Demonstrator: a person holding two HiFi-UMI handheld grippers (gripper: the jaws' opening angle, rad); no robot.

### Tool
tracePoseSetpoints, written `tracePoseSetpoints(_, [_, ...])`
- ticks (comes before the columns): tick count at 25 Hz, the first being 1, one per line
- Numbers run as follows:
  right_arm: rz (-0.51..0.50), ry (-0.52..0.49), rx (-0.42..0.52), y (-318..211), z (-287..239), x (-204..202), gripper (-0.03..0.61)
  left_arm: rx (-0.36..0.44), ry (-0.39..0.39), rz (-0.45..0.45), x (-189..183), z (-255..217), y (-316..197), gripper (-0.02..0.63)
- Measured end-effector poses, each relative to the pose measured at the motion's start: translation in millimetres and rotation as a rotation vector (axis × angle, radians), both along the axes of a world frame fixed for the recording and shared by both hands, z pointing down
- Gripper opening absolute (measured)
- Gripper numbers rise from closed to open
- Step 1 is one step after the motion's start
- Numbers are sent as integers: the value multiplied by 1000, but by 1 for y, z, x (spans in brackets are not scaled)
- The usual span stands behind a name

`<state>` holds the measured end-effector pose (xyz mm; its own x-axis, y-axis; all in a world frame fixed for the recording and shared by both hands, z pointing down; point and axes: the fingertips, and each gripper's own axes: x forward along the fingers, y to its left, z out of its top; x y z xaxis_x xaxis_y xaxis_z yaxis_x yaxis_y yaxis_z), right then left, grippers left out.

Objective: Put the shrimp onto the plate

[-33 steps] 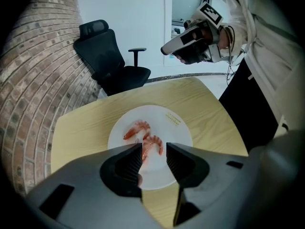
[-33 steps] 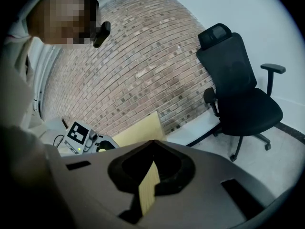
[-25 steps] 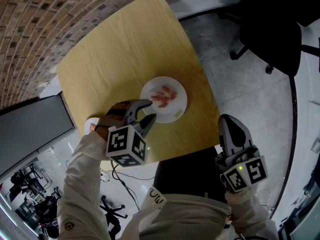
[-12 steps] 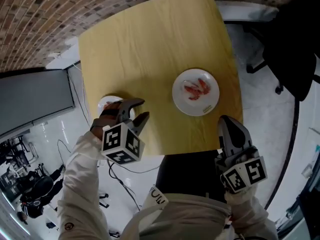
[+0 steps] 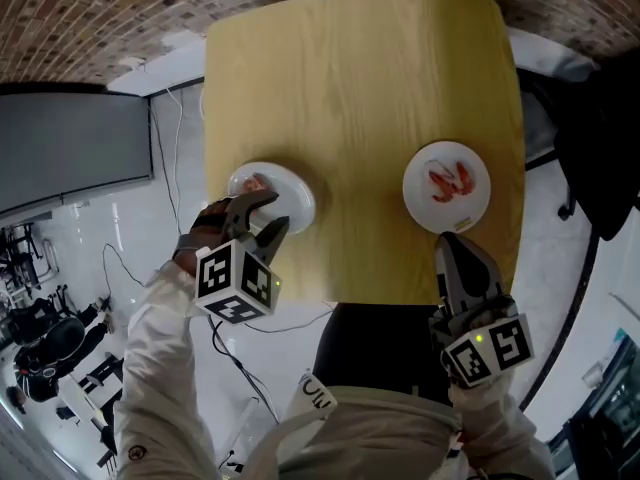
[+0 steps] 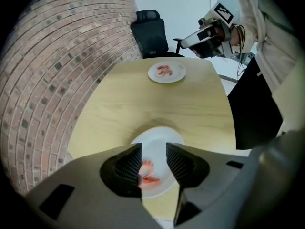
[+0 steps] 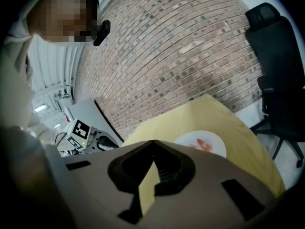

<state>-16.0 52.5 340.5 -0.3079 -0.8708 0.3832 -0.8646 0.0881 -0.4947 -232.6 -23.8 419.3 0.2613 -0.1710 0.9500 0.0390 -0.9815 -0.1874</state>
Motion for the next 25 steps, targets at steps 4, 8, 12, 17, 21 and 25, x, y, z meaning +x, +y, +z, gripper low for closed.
tracePoseSetpoints(4, [-31,4,0,-10,3,-28,25,5,3,-39,-30,4,-5,160])
tracePoseSetpoints(8, [-57,5,-3,-17,6,-47,25,21,2,-73,-50,7,-12,160])
tracePoseSetpoints(12, [-78,0,-9,-26,7,-65,25,13,10,-110,-67,10,-18,160])
tracePoseSetpoints(17, [-93,-2,-13,-37,7,-82,25,-15,39,-172,-79,16,-29,172])
tracePoseSetpoints(21, [-99,4,-21,-41,10,-88,25,-52,67,-220,-80,24,-31,205])
tracePoseSetpoints(25, [-99,7,-31,-47,14,-91,25,-54,72,-201,-79,30,-35,229])
